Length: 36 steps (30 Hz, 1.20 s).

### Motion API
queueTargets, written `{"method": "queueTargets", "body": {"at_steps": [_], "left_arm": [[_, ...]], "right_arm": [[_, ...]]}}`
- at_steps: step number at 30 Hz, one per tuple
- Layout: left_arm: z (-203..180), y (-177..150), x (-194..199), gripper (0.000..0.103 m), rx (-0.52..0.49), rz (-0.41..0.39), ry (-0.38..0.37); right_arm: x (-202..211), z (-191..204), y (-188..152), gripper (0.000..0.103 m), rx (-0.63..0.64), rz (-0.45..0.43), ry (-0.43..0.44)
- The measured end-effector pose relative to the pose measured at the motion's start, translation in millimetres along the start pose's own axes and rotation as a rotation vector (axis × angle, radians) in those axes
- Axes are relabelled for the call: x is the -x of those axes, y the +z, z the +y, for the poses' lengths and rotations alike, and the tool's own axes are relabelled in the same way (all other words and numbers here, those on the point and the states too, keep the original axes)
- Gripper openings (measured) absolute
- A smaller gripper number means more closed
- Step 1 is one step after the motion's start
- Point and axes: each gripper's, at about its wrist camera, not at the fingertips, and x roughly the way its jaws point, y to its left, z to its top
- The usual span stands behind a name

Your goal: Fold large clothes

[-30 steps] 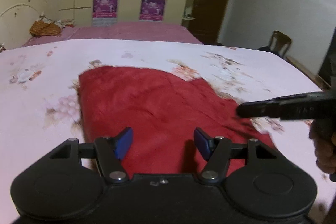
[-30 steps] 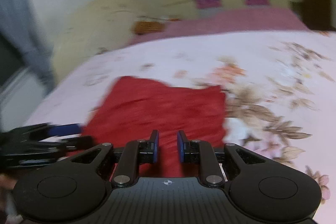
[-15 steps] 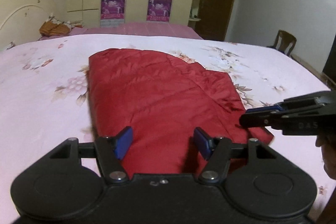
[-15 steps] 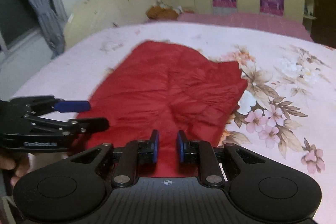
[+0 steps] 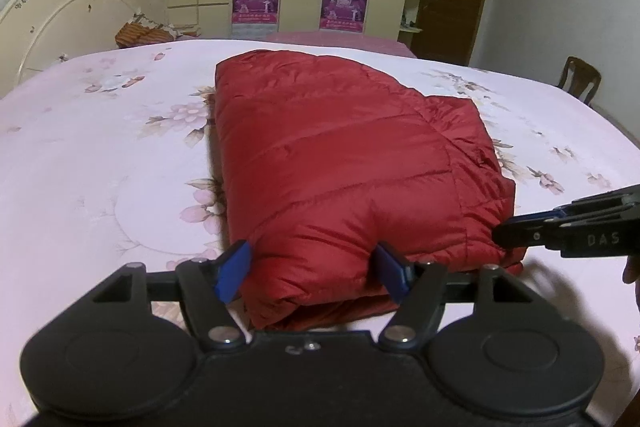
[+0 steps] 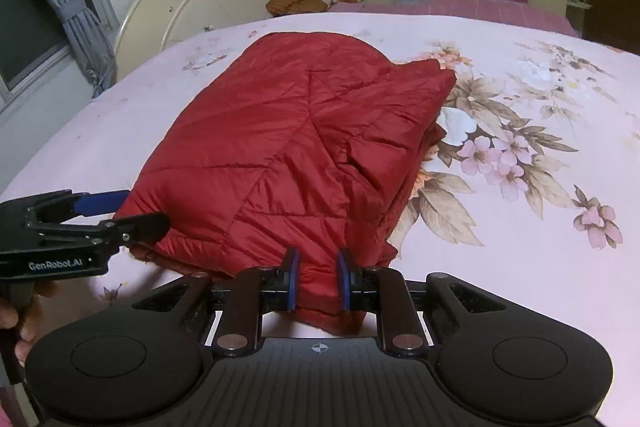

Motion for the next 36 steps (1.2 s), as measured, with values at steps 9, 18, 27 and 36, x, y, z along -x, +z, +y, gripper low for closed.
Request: {"method": "queueTargets", "body": {"at_steps": [9, 18, 27, 36], "left_arm": [[-12.8, -2.3, 24.3, 0.103, 0.048, -0.038, 0.057], [-47.9, -23.4, 83.9, 0.103, 0.028, -0.102, 0.129], [-61.8, -18.5, 131.4, 0.103, 0.130, -0.055, 0.135], [-93.3, -28.5, 167.0, 0.103, 0.085, -0.068, 0.119]], "right_arm": [[20.4, 4.1, 5.2, 0.023, -0.021, 0.000, -0.018], [80.8, 10.2, -25.2, 0.103, -0.019, -0.094, -0.163], [155.9, 36.4, -41.1, 0.103, -0.072, -0.147, -0.216], [194.8, 54.5, -63.1, 0.103, -0.073, -0.165, -0.244]]}}
